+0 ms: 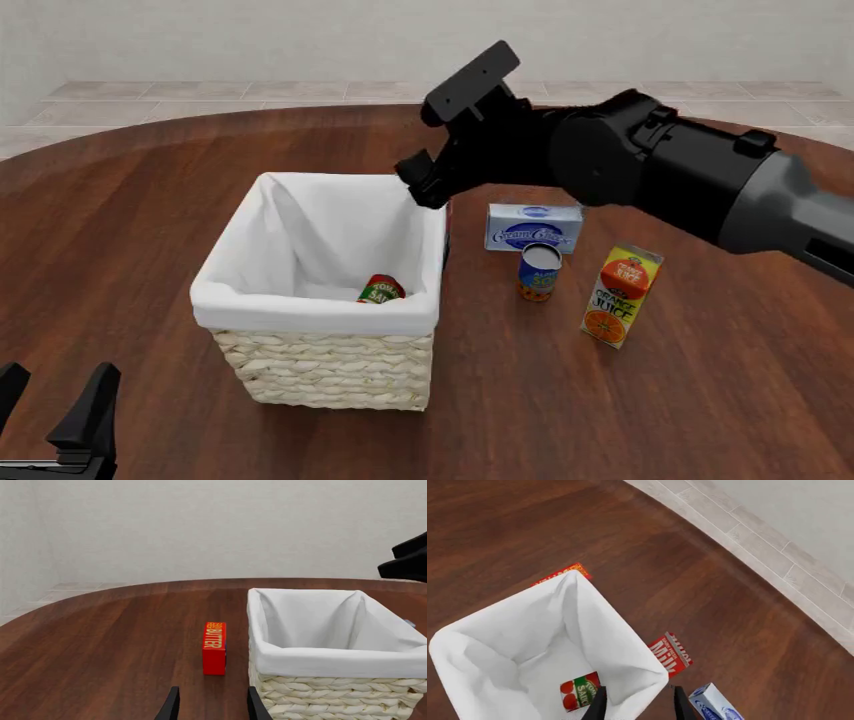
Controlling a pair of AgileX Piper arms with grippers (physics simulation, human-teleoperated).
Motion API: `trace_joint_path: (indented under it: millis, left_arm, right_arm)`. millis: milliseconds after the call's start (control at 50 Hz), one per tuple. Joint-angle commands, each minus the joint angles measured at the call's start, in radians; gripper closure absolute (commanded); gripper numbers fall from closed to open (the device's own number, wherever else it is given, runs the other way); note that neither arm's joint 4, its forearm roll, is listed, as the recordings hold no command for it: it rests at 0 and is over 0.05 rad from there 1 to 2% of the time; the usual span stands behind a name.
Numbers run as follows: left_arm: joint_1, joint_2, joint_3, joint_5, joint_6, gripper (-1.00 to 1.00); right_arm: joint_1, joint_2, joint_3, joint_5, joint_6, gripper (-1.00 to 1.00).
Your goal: Pick up the alphabet soup and the tomato sauce, and put them in the basket.
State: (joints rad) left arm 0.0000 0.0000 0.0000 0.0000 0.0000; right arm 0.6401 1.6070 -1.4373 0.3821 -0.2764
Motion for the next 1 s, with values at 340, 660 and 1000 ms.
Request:
trace_joint_path:
  millis: [340,660,1000]
  left_arm:
    - [0.000,0.000,0.000,0.000,0.000,-1.00]
    - [0.000,0.000,0.000,0.000,0.000,-1.00]
    - [0.000,0.000,0.000,0.000,0.000,-1.00]
  right_arm:
    - [-0.092,0.011,0.023,-0.003,-0.034,-1.00]
    - [-0.148,0.024,0.033,0.002,-0.042,-1.00]
    - [-0.216,0.033,0.041,0.008,-0.076,-1.00]
